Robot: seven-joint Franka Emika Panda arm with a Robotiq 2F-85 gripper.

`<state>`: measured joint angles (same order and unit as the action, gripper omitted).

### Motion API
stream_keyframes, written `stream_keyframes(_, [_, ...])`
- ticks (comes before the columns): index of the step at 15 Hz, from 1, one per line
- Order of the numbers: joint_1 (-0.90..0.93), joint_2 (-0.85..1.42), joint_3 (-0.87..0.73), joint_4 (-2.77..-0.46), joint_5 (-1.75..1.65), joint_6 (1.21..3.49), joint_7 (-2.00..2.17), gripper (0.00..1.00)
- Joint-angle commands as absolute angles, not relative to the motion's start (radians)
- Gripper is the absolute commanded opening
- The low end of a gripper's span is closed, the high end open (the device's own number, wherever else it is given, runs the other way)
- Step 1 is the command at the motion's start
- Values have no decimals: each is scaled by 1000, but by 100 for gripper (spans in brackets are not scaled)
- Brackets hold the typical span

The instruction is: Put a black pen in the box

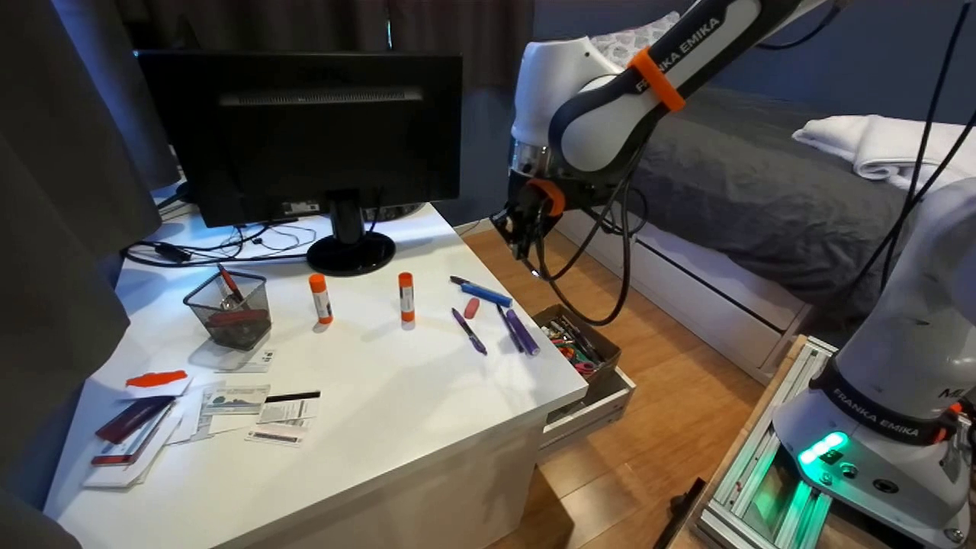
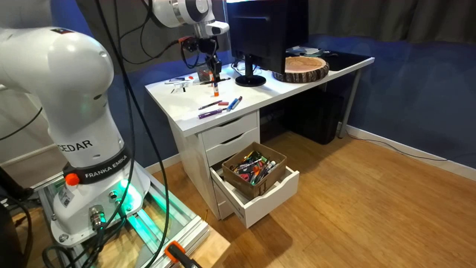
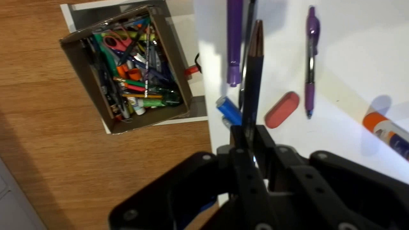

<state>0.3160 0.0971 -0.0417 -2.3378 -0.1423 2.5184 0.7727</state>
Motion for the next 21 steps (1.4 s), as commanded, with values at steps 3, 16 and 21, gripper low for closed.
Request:
stream_keyframes(3, [148,-32,-28,-2505,-205,2545,729,3])
stream_keyframes(16, [-8,9,-45,-2613,-300,2627,719,12])
stream_keyframes(21, [-10,41,-46,-2600,-287,2633,716,3])
